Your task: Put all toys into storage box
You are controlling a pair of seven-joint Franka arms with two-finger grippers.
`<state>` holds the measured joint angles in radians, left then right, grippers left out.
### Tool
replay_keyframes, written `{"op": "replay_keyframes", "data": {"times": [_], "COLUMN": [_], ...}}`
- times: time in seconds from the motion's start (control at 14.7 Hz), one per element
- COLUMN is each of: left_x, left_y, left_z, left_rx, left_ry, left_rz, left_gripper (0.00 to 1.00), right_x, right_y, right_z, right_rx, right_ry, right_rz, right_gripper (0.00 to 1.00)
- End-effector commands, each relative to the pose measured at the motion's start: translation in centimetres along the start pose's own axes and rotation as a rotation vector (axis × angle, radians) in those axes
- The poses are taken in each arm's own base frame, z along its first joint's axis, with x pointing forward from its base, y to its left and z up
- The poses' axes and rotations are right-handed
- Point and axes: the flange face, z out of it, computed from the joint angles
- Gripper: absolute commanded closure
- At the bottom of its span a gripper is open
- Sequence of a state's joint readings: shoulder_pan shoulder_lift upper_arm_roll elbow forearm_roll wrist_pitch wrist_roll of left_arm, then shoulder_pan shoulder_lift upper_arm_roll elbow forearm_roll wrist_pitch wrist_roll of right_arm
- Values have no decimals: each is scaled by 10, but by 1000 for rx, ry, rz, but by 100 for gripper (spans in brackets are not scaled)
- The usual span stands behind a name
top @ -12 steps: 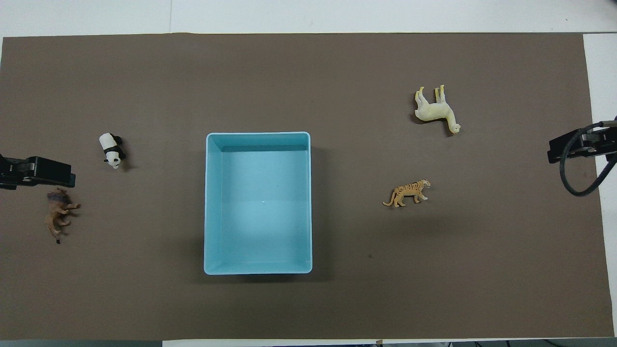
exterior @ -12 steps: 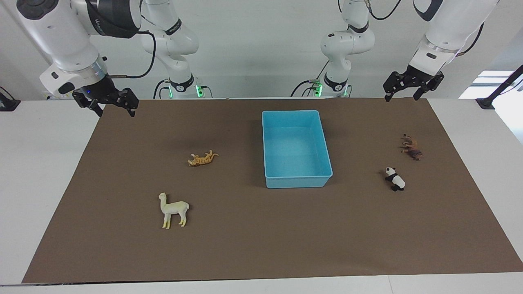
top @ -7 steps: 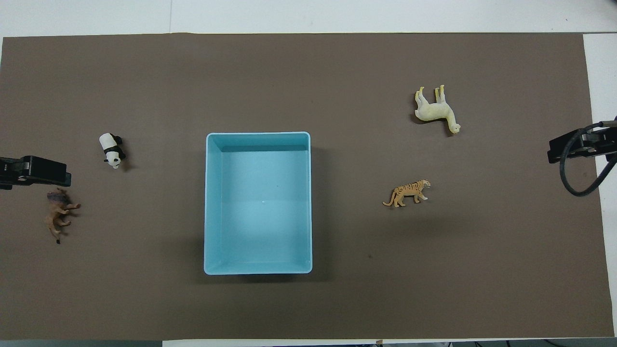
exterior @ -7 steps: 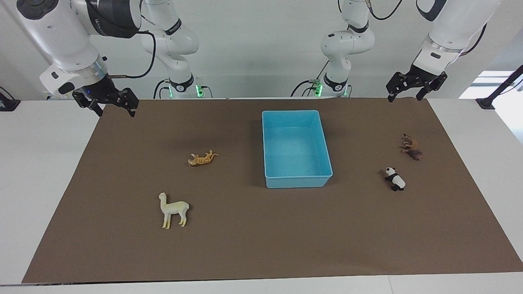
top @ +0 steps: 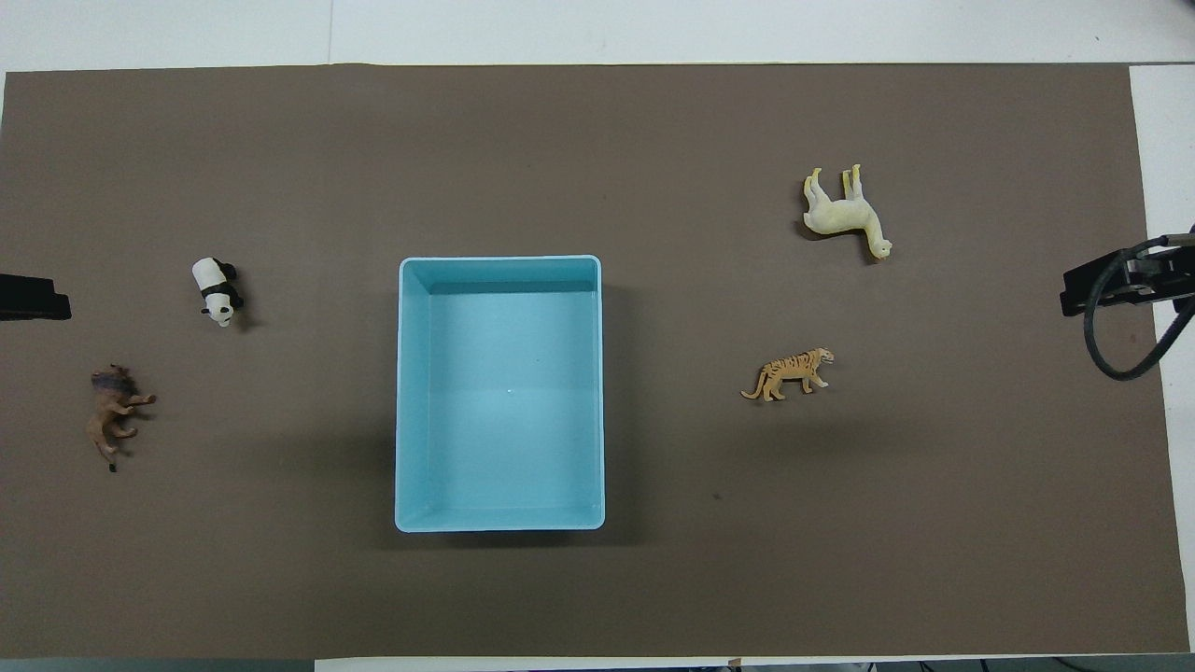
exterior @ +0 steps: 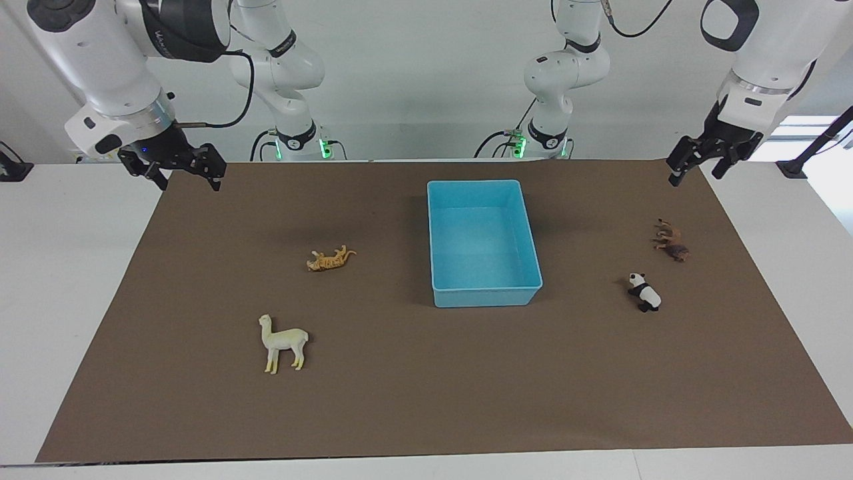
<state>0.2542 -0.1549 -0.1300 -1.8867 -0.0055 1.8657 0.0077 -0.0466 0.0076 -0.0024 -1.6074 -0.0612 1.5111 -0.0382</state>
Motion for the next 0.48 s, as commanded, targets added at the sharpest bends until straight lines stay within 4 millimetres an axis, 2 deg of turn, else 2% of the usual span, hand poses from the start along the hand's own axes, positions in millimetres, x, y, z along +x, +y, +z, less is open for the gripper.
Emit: {"op": "replay_keyframes", "data": {"times": [0.0, 0.07, 0.14, 0.27, 0.41], "left_x": [-1, 7, 17, 35, 46], "left_y": [-5, -5, -1, 1, 0], "left_z": [55, 70, 96, 138, 171], "left_rx": [11, 4, -6, -21, -32], "left_ry": [48, 53, 46, 72, 91], "left_rz": [-17, -62, -108, -129, -133], "left_gripper": [0, 0, 0, 0, 0], "right_x": [-8, -8, -8, -8, -8], "right_y": [3, 3, 2, 3, 2], "right_z": [0, 0, 0, 0, 0], "right_rx": [18, 18, 18, 18, 18], "right_ry": [-6, -6, -6, -6, -6], "right_rz": [-6, -6, -7, -6, -7], "right_gripper": [0, 0, 0, 0, 0]}}
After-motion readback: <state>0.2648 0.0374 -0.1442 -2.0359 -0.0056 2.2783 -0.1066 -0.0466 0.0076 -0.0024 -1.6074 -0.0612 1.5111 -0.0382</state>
